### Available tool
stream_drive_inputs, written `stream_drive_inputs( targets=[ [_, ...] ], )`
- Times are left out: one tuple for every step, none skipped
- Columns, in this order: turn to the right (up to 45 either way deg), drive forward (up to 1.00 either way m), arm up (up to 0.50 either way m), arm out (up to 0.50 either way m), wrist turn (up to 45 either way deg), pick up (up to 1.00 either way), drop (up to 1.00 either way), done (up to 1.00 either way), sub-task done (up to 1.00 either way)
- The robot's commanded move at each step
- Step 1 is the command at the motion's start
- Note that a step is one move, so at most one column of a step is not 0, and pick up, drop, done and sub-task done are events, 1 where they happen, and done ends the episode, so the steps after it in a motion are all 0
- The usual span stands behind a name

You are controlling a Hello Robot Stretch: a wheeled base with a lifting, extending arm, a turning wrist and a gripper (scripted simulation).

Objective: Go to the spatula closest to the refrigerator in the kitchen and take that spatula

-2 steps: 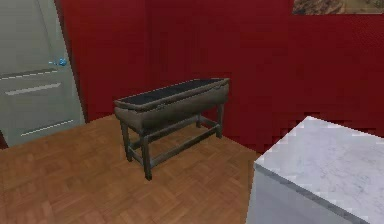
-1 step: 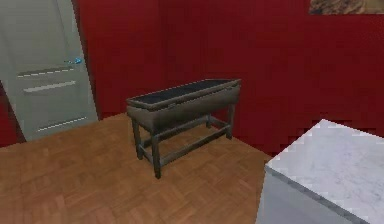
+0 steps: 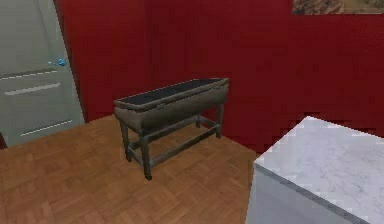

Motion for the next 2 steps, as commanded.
stream_drive_inputs(
  targets=[
    [0.0, 0.70, 0.00, 0.00, 0.0, 0.00, 0.00, 0.00, 0.00],
    [39.0, 0.00, 0.00, 0.00, 0.0, 0.00, 0.00, 0.00, 0.00]
  ],
)
